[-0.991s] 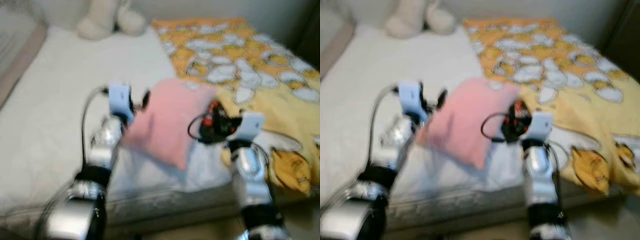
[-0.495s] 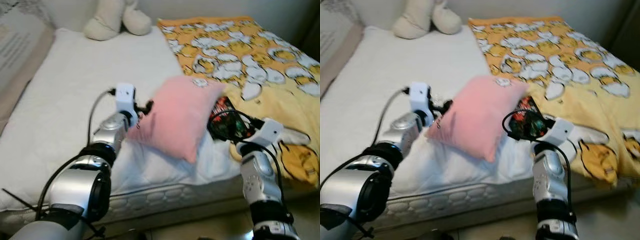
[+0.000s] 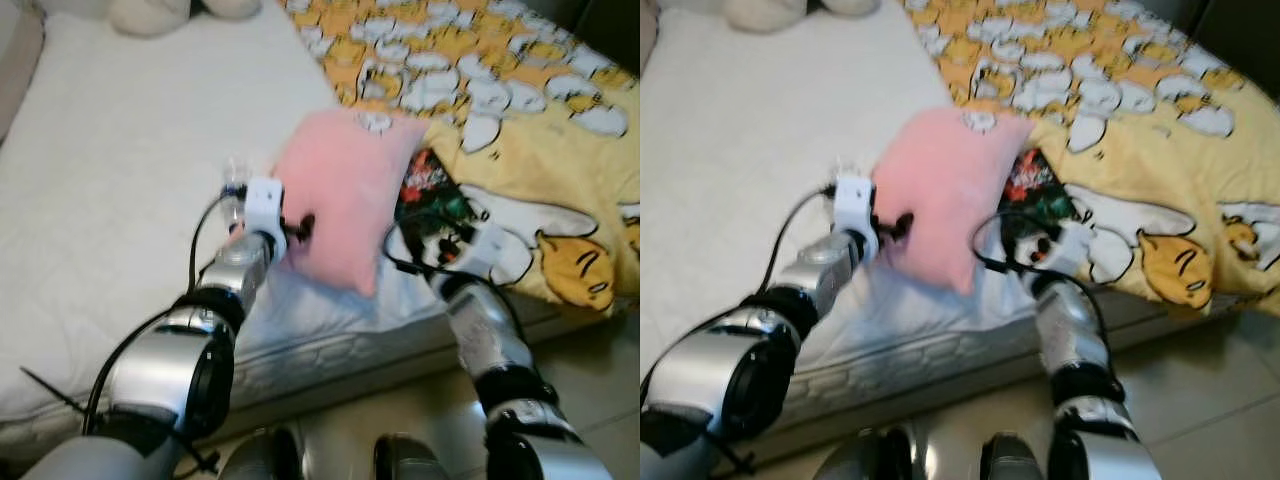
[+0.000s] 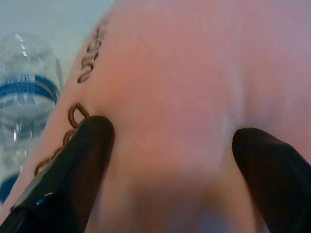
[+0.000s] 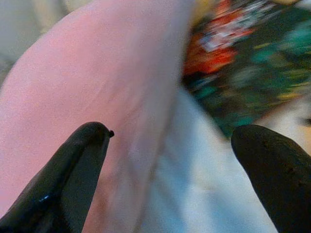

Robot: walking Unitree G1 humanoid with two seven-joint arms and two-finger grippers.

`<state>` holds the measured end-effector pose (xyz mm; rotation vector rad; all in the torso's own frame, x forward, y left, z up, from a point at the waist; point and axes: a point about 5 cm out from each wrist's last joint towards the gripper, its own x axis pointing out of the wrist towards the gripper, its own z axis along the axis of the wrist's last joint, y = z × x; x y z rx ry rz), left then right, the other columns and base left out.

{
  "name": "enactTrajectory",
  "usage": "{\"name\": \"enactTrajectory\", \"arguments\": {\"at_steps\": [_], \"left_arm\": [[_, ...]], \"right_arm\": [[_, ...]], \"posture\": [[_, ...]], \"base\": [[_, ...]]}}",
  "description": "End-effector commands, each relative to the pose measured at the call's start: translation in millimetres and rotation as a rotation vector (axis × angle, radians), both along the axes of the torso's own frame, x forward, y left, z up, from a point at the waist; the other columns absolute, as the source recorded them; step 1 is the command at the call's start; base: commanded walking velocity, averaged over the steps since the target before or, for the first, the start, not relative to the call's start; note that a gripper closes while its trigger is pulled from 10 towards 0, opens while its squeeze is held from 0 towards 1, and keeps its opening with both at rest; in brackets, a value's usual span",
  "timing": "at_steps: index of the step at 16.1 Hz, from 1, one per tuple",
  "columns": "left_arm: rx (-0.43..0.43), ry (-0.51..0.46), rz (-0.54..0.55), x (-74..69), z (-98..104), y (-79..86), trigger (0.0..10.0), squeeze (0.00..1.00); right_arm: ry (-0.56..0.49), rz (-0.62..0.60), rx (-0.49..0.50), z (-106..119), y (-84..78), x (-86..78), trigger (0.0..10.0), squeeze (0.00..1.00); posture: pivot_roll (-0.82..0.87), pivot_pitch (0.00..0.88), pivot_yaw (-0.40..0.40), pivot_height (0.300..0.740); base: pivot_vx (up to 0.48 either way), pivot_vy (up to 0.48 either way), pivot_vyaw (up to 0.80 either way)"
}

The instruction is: Clean up the room

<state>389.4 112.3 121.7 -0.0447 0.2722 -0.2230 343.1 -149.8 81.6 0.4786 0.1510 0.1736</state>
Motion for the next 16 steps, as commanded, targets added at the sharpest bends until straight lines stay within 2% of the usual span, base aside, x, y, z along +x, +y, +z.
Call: {"name": "enactTrajectory", "arguments": {"at_steps": [1, 2, 4, 5, 6, 7, 8, 9, 10, 13, 15, 16], "left_arm": [[-0.024, -0.007, 0.013, 1.6, 3, -0.6, 10.0, 0.00], [-0.040, -0.010, 0.004, 1.1, 3, -1.4, 10.0, 0.00], [-0.092, -0.013, -0.034, -3.2, -3, -3.5, 10.0, 0.00], [-0.094, -0.070, -0.091, -10.7, -9, 2.5, 10.0, 0.00], [-0.107, -0.130, -0.117, -22.9, -13, 8.9, 10.0, 0.00], [-0.107, -0.130, -0.117, -22.9, -13, 8.9, 10.0, 0.00], [-0.115, -0.154, -0.119, -29.1, -14, 10.7, 10.0, 0.00], [-0.123, -0.228, -0.104, -48.7, -11, 8.1, 10.0, 0.00], [-0.126, -0.284, -0.094, -57.8, -4, 4.2, 10.0, 0.00], [-0.069, -0.505, -0.138, -79.5, 22, -7.3, 10.0, 0.00], [-0.076, -0.481, -0.109, -76.3, 21, -3.0, 10.0, 0.00], [-0.104, -0.463, -0.082, -68.4, 25, 0.6, 10.0, 0.00]], "right_arm": [[-0.033, 0.037, -0.032, 6, 6.7, 0.3, 10.0, 0.00], [-0.043, 0.033, -0.049, 6, 5.3, -2.3, 10.0, 0.00], [-0.078, 0.000, -0.169, 5, -2.2, -18.4, 10.0, 0.00], [-0.132, -0.010, -0.290, 8, -3.3, -53.1, 10.0, 0.00], [-0.175, -0.031, -0.370, 13, -2.4, -84.1, 10.0, 0.00], [-0.175, -0.031, -0.370, 13, -2.4, -84.1, 10.0, 0.00], [-0.189, -0.045, -0.399, 15, -2.9, -93.5, 10.0, 0.00], [-0.274, -0.089, -0.483, 23, -5.2, -108.9, 10.0, 0.00], [-0.300, -0.124, -0.509, 26, -9.9, -111.9, 10.0, 0.00], [-0.366, -0.263, -0.547, 44, -35.5, -100.0, 10.0, 0.00], [-0.370, -0.249, -0.545, 46, -30.6, -93.9, 10.0, 0.00], [-0.365, -0.238, -0.537, 46, -26.4, -87.3, 10.0, 0.00]], "posture": [[-0.20, 0.223, 0.071, 0.719], [-0.20, 0.218, 0.073, 0.719], [-0.19, 0.160, 0.081, 0.719], [-0.18, 0.074, 0.073, 0.719], [-0.17, 0.033, 0.070, 0.719], [-0.17, 0.033, 0.070, 0.719], [-0.17, 0.023, 0.067, 0.719], [-0.14, 0.000, 0.048, 0.719], [-0.13, 0.000, 0.045, 0.719], [-0.11, 0.000, 0.049, 0.719], [-0.10, 0.000, 0.048, 0.719], [-0.09, 0.000, 0.050, 0.719]], "base": [[0.000, 0.000, 0.00], [0.000, 0.000, 0.00], [0.000, 0.000, 0.00], [0.000, 0.000, 0.00], [0.000, 0.000, 0.00], [0.000, 0.000, 0.00], [0.000, 0.000, 0.00], [0.000, 0.000, 0.00], [0.000, 0.000, 0.00], [0.000, 0.000, 0.00], [0.000, 0.000, 0.00], [0.000, 0.000, 0.00]]}}
